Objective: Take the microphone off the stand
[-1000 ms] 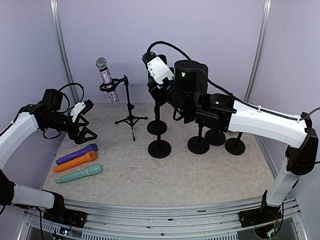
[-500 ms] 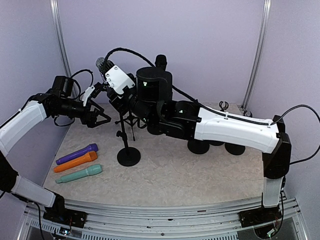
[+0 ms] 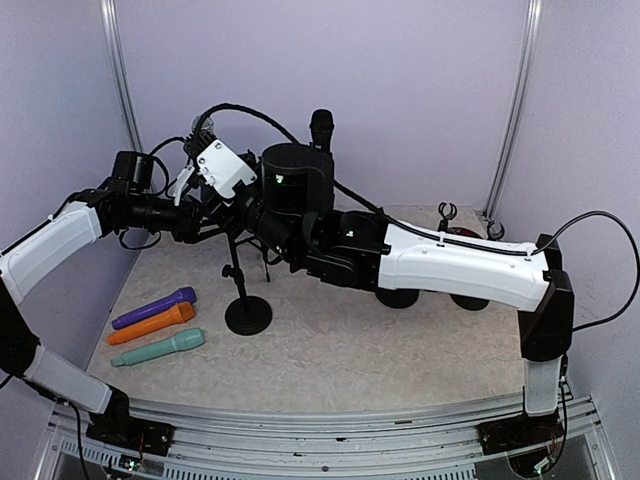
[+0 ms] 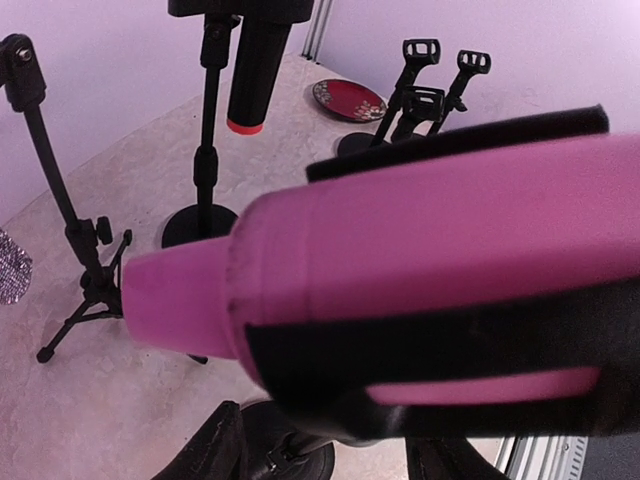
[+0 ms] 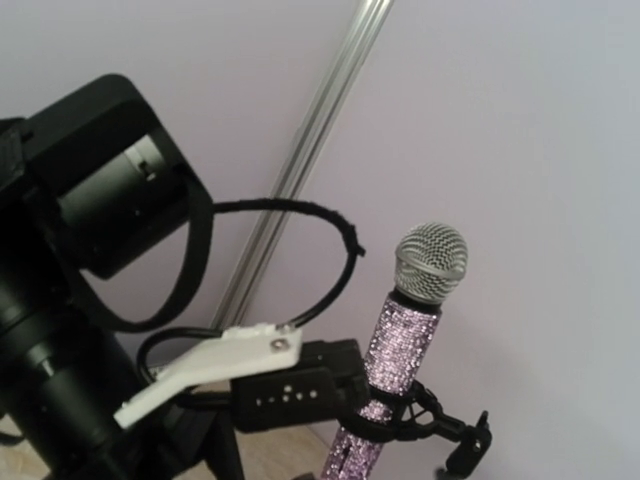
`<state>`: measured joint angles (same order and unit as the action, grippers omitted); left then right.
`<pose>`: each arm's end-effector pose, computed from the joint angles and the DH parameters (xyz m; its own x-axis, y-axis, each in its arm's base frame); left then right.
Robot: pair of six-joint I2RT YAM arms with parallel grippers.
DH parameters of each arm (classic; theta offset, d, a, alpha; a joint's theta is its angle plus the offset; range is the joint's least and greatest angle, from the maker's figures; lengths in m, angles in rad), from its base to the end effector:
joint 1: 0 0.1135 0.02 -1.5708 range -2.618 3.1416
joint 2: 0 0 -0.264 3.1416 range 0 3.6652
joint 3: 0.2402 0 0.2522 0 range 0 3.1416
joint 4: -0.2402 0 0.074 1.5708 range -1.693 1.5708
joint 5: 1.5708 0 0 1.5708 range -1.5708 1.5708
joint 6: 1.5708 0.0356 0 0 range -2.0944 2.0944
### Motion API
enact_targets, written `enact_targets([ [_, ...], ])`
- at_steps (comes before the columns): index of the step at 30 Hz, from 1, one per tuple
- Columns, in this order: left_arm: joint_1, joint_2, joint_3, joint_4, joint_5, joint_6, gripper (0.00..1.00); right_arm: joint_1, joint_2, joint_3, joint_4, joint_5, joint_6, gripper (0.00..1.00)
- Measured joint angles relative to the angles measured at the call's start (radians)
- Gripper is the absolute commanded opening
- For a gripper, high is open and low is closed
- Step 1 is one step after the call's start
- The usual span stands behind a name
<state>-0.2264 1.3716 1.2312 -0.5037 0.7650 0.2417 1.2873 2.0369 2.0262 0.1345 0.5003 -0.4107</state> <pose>0.2853 -0.0910 0.3376 -0.4002 0.2694 -0.8759 0.8213 0.5296 -0.2124 0.1531 0.4644 0.4197 0.3148 -0.1718 -0.9335 -0.6365 0.6914 -0.3419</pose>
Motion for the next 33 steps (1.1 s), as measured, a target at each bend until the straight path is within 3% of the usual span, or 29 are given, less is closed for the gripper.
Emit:
enact_targets([
  [4, -0.003, 0.022, -0.001, 0.022, 0.039, -0.020, 0.48, 0.000, 0.000, -0.015, 0.029, 0.002, 0.000, 0.00],
  [7, -0.005, 0.039, -0.001, 0.037, 0.063, -0.034, 0.60, 0.000, 0.000, -0.023, 0.043, 0.001, 0.000, 0.00],
  [9, -0.004, 0.047, -0.001, 0.045, 0.070, -0.039, 0.60, 0.003, -0.001, -0.028, 0.050, 0.000, -0.003, 0.00],
  [13, -0.004, 0.051, -0.002, 0.047, 0.092, -0.043, 0.40, 0.011, -0.004, -0.039, 0.059, 0.003, -0.010, 0.00],
  [19, -0.013, 0.051, -0.012, 0.063, 0.121, -0.037, 0.20, 0.011, -0.017, -0.069, 0.082, 0.012, -0.012, 0.00],
  [23, -0.017, 0.051, -0.022, 0.105, 0.095, -0.011, 0.01, 0.011, -0.032, -0.105, 0.101, 0.027, -0.016, 0.00],
  [33, -0.045, 0.052, -0.039, 0.153, 0.080, -0.013, 0.00, 0.049, -0.124, -0.244, 0.110, 0.105, -0.041, 0.00],
])
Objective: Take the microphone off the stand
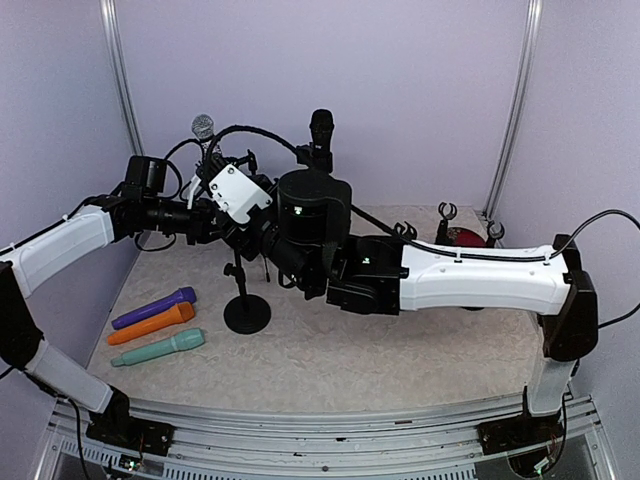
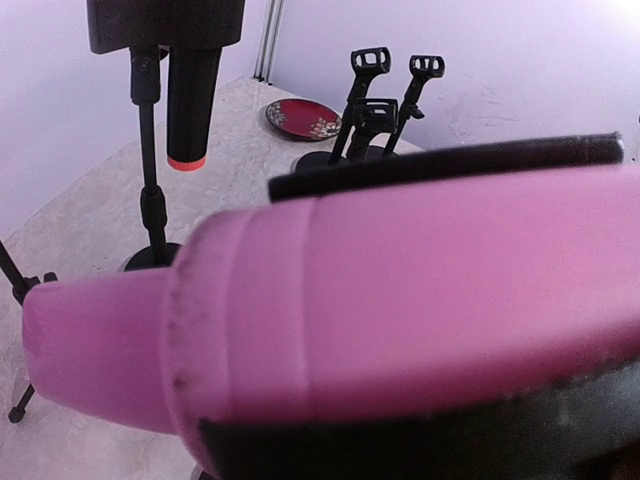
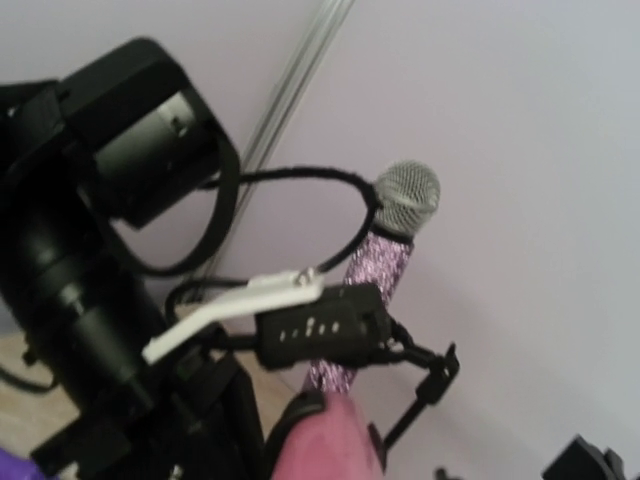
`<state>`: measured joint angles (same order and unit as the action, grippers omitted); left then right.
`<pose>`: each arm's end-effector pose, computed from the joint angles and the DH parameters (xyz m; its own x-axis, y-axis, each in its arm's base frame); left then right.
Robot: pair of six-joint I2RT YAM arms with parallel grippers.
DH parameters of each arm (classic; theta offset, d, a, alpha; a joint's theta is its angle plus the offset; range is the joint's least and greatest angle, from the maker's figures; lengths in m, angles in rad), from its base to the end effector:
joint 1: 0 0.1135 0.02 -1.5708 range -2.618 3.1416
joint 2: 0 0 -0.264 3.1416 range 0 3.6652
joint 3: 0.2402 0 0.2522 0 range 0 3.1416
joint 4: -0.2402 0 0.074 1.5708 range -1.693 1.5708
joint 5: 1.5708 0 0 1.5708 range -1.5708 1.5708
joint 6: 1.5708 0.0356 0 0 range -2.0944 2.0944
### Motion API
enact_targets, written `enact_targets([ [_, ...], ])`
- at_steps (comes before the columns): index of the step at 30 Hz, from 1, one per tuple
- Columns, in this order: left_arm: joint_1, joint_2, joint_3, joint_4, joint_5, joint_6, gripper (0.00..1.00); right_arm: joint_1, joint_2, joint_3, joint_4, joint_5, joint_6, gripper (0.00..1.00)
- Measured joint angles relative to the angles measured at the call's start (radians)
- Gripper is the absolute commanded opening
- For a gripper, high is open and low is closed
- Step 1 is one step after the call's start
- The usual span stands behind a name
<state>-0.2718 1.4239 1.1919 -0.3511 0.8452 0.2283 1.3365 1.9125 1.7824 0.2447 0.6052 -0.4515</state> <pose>0.2963 -0.1102 0.3230 -0.3402 0.2507 -0.9063 0.8795 0.4259 -0.2123 0.1269 0.4444 0.4018 0.3157 -0.2231 -0.9223 -0.5901 0.7150 -0.3749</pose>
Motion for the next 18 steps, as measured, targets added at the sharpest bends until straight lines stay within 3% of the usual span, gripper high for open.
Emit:
enact_targets([
  [11, -0.015, 0.027, 0.002, 0.041, 0.022, 0.025, 0.00, 0.100, -0.082, -0.080, -0.015, 0.146, -0.080, 0.00],
  [18, 0.032, 0.080, 0.032, 0.137, -0.070, -0.032, 0.00, 0.352, -0.266, -0.089, 0.137, 0.154, -0.157, 0.00],
])
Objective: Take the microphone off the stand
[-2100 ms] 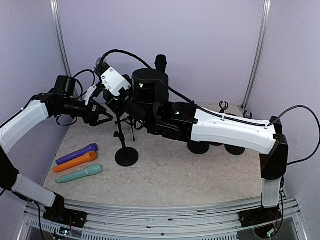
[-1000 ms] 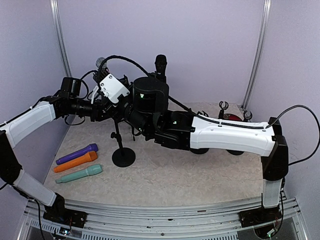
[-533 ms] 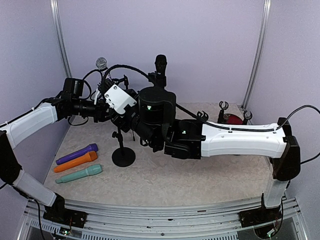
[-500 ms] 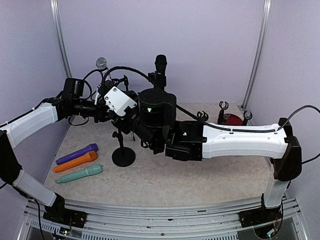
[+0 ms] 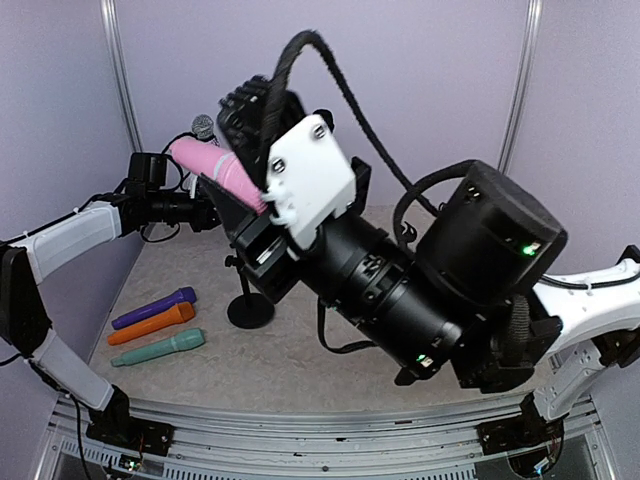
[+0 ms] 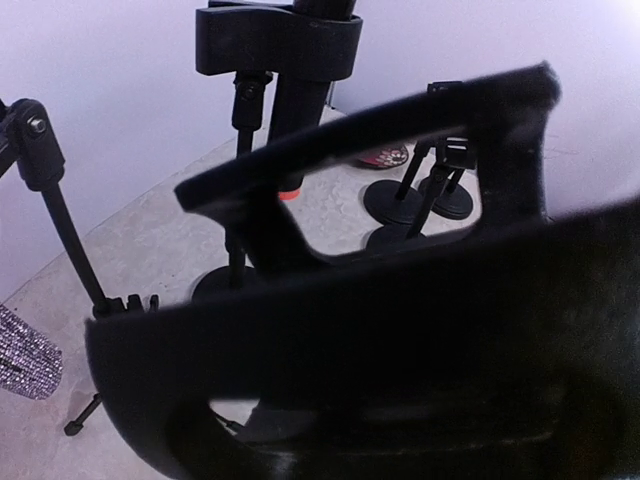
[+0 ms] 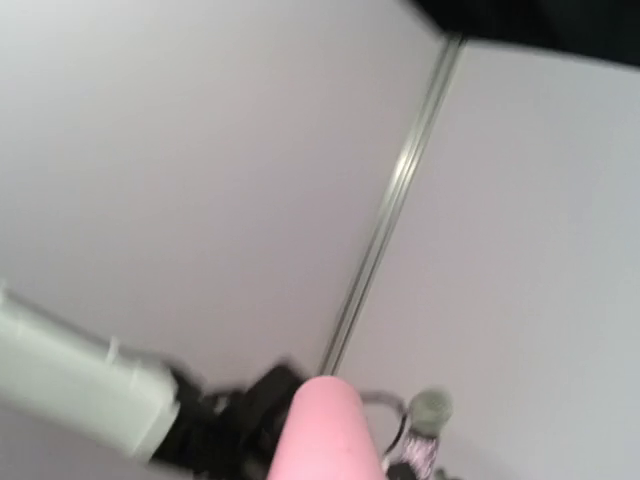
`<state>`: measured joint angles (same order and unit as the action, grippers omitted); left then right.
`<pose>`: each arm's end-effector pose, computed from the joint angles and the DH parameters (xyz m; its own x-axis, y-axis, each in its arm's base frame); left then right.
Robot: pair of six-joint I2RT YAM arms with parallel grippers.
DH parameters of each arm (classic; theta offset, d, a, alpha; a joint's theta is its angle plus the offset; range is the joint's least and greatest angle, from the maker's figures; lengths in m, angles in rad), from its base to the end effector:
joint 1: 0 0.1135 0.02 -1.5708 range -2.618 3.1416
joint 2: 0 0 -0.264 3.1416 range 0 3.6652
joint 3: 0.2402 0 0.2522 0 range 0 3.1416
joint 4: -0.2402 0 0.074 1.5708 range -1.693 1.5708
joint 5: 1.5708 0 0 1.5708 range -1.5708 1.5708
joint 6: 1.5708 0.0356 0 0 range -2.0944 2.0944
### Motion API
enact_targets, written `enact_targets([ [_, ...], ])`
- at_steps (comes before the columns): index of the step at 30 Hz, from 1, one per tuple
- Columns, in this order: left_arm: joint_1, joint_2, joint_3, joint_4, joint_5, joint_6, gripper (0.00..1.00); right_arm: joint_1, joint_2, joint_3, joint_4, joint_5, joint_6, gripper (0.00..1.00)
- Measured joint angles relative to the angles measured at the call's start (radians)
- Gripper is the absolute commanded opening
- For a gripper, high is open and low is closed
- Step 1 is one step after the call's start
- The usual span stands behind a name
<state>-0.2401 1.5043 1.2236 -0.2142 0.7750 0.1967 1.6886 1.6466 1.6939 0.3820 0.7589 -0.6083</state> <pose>0.3262 -0.1055 0.3195 -0.3023 0.2178 -0.9280 0.8433 0.5149 -0.1539 -0.0195 0.3729 0.4898 0.4137 0.0329 -0.9098 -0.6796 0.6761 -0.2846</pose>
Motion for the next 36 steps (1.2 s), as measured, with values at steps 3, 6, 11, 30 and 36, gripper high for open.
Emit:
enact_targets([
  [3, -0.021, 0.002, 0.000, 0.005, -0.003, -0.001, 0.03, 0.010, -0.040, 0.000, 0.065, 0.021, -0.027, 0.00],
  [6, -0.043, 0.002, 0.008, -0.013, 0.005, 0.017, 0.24, -0.010, -0.044, -0.007, 0.091, 0.060, -0.038, 0.00],
  [11, -0.066, 0.003, 0.047, -0.143, 0.027, 0.082, 0.71, -0.058, -0.043, -0.031, -0.011, 0.092, 0.068, 0.00],
  [30, 0.100, -0.289, 0.027, -0.660, -0.046, 0.534, 0.96, -0.383, -0.056, -0.117, -0.534, -0.474, 0.785, 0.00],
  [36, 0.035, -0.330, -0.008, -0.801, -0.025, 0.663, 0.89, -0.416, 0.117, 0.016, -0.540, -0.616, 0.829, 0.00],
])
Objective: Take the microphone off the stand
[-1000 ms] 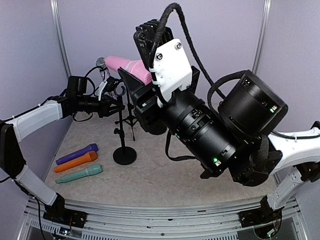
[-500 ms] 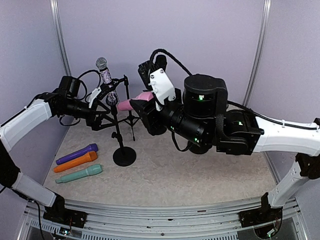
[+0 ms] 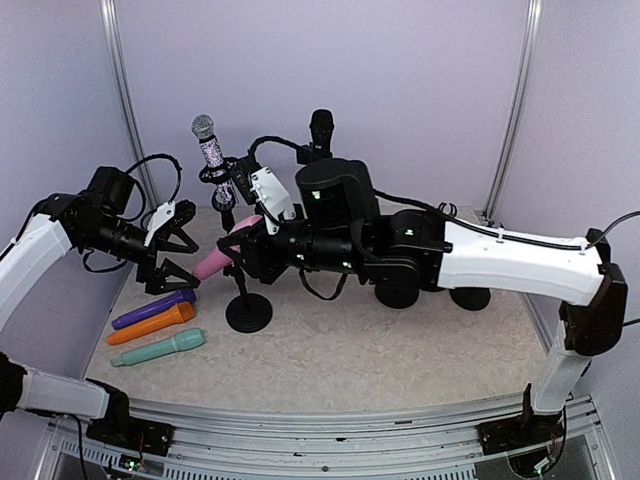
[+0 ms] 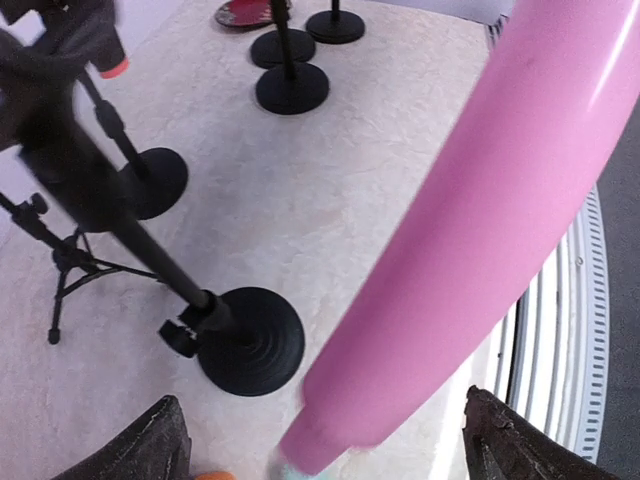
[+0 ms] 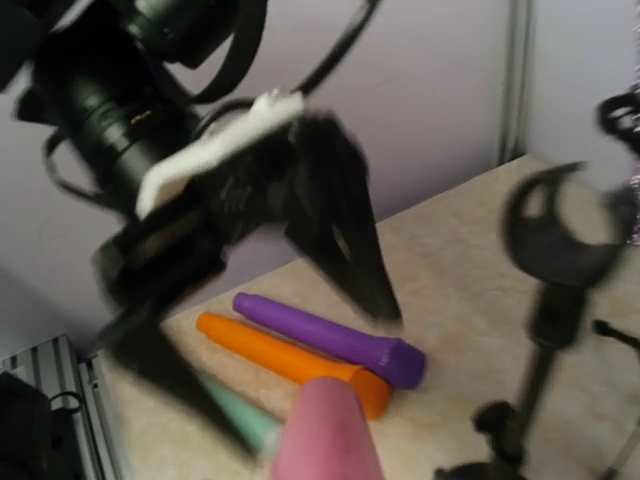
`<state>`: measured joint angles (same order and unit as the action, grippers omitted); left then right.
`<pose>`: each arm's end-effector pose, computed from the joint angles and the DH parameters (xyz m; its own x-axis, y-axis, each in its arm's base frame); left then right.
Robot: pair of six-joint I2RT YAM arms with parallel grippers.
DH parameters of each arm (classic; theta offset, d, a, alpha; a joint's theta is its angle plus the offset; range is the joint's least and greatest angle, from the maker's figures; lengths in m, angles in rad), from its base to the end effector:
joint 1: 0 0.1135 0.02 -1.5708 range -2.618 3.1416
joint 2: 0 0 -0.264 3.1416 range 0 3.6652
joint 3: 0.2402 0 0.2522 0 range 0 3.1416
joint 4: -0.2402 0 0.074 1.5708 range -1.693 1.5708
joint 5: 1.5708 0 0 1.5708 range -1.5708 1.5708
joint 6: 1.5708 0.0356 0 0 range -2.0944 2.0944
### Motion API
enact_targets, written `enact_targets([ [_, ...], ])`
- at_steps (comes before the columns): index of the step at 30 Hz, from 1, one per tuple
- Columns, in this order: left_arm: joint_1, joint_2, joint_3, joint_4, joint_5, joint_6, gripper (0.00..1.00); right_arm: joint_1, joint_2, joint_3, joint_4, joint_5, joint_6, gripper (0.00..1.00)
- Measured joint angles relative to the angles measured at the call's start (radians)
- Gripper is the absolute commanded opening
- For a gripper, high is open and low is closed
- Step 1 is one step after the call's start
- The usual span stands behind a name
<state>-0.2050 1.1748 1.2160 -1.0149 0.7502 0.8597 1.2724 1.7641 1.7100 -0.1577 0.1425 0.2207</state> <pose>0.2072 -0.0679 0.3444 -0.1312 0.5934 -0.7941 0.9556 0.2890 0.0580 0.1299 0.4051 0.3963 -0.2585 -0.1033 -0.9605 -0.8698 0.4574 0.1849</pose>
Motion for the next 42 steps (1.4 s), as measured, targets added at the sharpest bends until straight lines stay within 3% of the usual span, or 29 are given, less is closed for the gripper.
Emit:
enact_targets([
  [5, -0.058, -0.008, -0.017, -0.047, 0.006, 0.035, 0.77, -0.007, 0.202, 0.192, -0.011, -0.074, 0.006, 0.00],
  [10, -0.058, -0.024, -0.023, -0.060, 0.005, 0.056, 0.47, -0.007, 0.285, 0.272, -0.014, -0.122, 0.007, 0.03],
  [14, -0.063, -0.045, -0.043, -0.060, -0.002, 0.108, 0.24, -0.011, 0.290, 0.279, -0.012, -0.140, 0.023, 0.65],
  [16, -0.072, -0.064, -0.060, -0.055, -0.007, 0.121, 0.19, -0.022, 0.288, 0.274, 0.003, -0.141, 0.031, 0.81],
  [18, -0.053, -0.071, -0.078, -0.041, -0.053, 0.103, 0.14, -0.025, 0.272, 0.247, 0.016, -0.128, 0.031, 0.89],
  [21, 0.020, -0.067, -0.114, -0.010, -0.104, 0.103, 0.13, -0.019, 0.217, 0.171, 0.029, -0.089, 0.020, 0.95],
  [30, 0.311, 0.098, -0.140, 0.162, -0.318, 0.151, 0.16, -0.020, 0.018, 0.031, 0.076, 0.042, 0.002, 0.94],
  [34, 0.369, 0.215, -0.171, 0.275, -0.431, 0.156, 0.20, -0.020, -0.039, -0.014, 0.095, 0.111, 0.006, 0.94],
  [42, 0.410, 0.497, -0.175, 0.493, -0.664, 0.124, 0.37, -0.020, -0.045, -0.051, 0.058, 0.247, 0.040, 0.94],
])
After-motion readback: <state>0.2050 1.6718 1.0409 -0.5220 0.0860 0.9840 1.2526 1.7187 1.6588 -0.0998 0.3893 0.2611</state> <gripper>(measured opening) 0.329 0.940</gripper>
